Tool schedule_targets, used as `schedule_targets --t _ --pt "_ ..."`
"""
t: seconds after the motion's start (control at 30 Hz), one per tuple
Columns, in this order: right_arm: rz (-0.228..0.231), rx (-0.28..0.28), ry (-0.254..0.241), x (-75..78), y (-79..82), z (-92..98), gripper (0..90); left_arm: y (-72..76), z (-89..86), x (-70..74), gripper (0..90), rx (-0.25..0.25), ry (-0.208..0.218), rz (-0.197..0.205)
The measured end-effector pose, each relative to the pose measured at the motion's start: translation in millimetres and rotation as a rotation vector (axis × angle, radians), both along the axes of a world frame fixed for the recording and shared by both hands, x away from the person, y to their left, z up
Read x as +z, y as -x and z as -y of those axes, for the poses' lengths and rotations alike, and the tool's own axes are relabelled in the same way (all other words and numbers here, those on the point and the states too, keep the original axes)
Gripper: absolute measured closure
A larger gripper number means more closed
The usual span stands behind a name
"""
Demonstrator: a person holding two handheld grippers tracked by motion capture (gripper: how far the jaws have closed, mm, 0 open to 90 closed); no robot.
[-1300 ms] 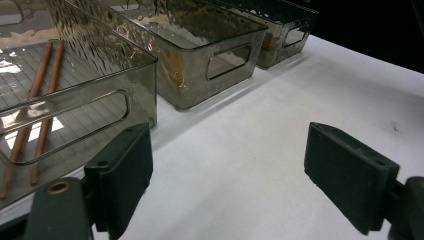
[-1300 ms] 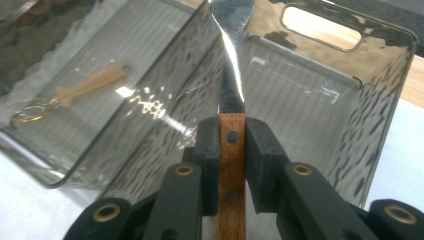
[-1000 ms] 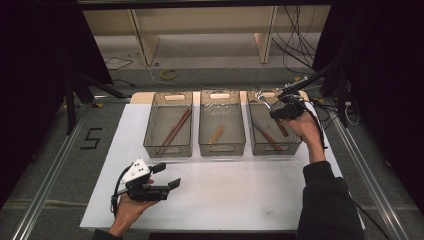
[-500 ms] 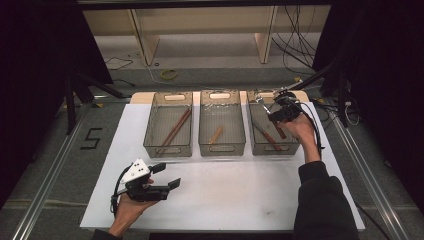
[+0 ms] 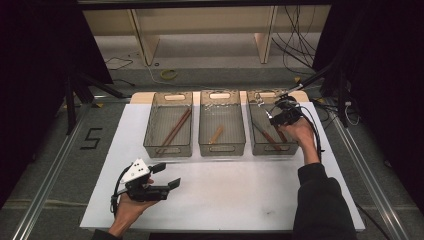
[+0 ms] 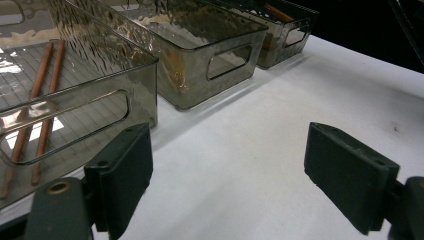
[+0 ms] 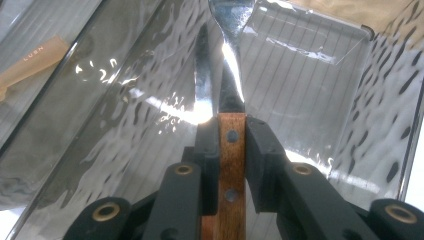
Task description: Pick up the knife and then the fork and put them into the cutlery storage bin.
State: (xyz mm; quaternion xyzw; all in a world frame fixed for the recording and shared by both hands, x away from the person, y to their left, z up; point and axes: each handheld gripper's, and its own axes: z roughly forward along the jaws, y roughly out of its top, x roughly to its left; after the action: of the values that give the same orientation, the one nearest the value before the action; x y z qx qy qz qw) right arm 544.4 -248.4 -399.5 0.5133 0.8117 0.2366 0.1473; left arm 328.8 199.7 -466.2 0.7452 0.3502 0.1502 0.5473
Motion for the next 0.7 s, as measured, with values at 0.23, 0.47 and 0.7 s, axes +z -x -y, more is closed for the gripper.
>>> schedule_targets --t 0.23,0.47,0.7 --pt "-0.012 -0.006 0.005 -5.0 -1.0 1.2 77.6 -0.1 -0.1 0.0 19.0 -0.001 -0.004 0.0" --pt "-0.03 -0.005 0.013 -9.8 -1.4 -1.0 76.7 0.0 0.1 0.0 19.0 -0.001 -0.003 -0.002" --pt "-0.024 0.012 -0.012 -7.4 -0.7 -3.0 68.7 -0.1 -0.4 0.1 19.0 -0.001 -0.003 0.0"
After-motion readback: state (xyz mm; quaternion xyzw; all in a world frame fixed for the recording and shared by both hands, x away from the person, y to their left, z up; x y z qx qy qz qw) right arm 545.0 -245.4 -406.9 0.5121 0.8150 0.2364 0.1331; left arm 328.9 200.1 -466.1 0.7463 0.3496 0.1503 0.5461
